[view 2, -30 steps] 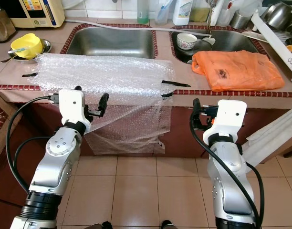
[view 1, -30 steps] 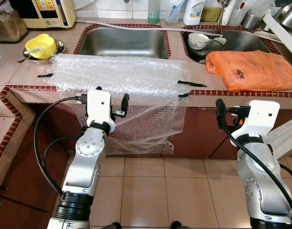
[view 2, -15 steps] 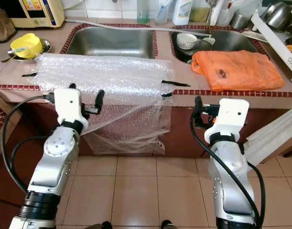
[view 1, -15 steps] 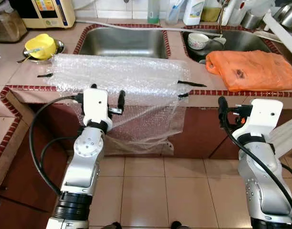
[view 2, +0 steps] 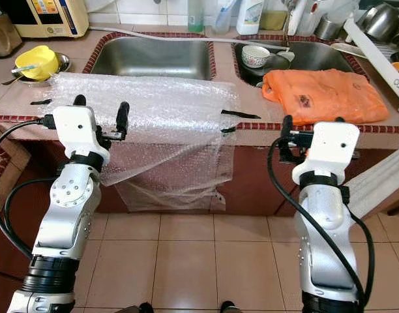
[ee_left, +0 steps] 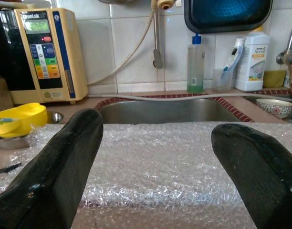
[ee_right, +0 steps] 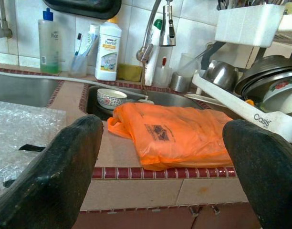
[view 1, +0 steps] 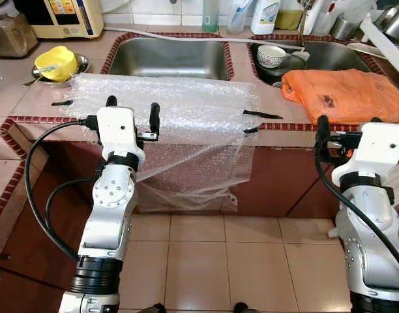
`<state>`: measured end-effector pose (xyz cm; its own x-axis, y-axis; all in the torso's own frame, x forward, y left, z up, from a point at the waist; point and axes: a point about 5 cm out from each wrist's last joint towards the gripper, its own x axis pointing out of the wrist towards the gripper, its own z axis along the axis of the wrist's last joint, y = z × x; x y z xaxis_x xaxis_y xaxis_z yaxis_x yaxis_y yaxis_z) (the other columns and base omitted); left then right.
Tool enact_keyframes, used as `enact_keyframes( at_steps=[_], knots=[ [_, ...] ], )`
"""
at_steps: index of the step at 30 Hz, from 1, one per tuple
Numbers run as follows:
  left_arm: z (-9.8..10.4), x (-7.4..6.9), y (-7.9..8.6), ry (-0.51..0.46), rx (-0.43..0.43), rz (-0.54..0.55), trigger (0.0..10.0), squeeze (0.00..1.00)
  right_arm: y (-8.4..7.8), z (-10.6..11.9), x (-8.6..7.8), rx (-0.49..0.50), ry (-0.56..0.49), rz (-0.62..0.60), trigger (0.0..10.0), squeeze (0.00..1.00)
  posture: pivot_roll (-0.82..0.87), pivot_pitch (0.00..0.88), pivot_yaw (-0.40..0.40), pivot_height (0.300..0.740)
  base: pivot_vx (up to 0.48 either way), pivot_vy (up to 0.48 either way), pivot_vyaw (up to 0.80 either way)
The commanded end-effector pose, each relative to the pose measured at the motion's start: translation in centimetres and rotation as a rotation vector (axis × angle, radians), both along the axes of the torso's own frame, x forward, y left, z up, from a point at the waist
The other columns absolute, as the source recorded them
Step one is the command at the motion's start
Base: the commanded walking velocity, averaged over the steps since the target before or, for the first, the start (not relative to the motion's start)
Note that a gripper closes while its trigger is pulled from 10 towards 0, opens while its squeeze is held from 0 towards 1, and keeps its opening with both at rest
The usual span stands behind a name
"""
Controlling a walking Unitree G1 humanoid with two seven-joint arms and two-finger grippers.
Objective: Kitchen organization
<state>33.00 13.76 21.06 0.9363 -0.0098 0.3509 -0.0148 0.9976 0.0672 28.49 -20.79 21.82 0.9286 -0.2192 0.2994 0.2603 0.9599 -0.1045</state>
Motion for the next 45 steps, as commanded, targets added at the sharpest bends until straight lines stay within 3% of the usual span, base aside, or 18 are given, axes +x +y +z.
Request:
enact_keyframes(
  at_steps=[1, 17, 18, 19, 20, 21, 30, 37, 45],
  knots=[
    [0.3, 0.2, 0.4, -0.018, -0.001, 0.02, 0.0, 0.0, -0.7, 0.7, -0.3, -0.012, -0.037, -0.025, 0.0, 0.0, -0.06, 0.143, 0.006, 0.74, 0.0, 0.0, 0.0],
    [0.5, 0.4, 0.4, -0.03, -0.011, 0.012, 0.0, 0.0, -0.8, 0.5, 0.0, 0.023, -0.03, -0.026, 0.0, 0.0, -0.06, 0.14, 0.005, 0.74, 0.0, 0.0, 0.0],
    [0.4, 0.5, 0.4, -0.018, -0.006, 0.013, 0.0, 0.0, -0.9, 0.4, 0.0, 0.015, -0.015, -0.04, 3.0, 0.0, -0.06, 0.14, 0.005, 0.74, 0.0, 0.0, 0.0],
    [0.3, 0.6, 0.3, -0.01, -0.002, 0.013, 0.0, 0.0, -1.0, 0.3, 0.1, 0.007, -0.004, -0.051, 3.0, 0.0, -0.06, 0.14, 0.005, 0.74, 0.0, 0.0, 0.0],
    [0.0, 0.7, 0.5, 0.015, -0.025, 0.021, 10.0, 0.0, -1.2, 0.2, 0.1, 0.012, 0.002, -0.064, 10.0, 0.69, -0.06, 0.14, 0.006, 0.74, 0.0, 0.0, 0.0],
    [-0.3, 0.8, 0.6, 0.033, -0.048, 0.021, 10.0, 1.0, -1.3, 0.1, 0.1, 0.029, 0.005, -0.064, 10.0, 1.0, -0.06, 0.14, 0.005, 0.74, 0.0, 0.0, 0.0],
    [-1.9, 0.2, 1.1, 0.087, -0.052, 0.034, 10.0, 1.0, -0.7, -1.3, 0.2, 0.123, 0.037, -0.021, 10.0, 1.0, -0.04, 0.14, -0.001, 0.74, 0.0, 0.0, 0.0],
    [-2.0, 0.1, 1.1, 0.086, -0.041, 0.034, 10.0, 1.0, -0.2, -1.5, 0.5, 0.119, 0.047, -0.01, 10.0, 1.0, -0.04, 0.138, 0.0, 0.74, 0.0, 0.0, 0.0],
    [-2.3, -0.2, 1.4, 0.1, -0.02, 0.053, 10.0, 1.0, 0.1, -1.7, 0.2, 0.185, 0.057, 0.025, 10.0, 1.0, -0.04, 0.152, 0.0, 0.74, 0.0, 0.0, 0.0]
  ],
)
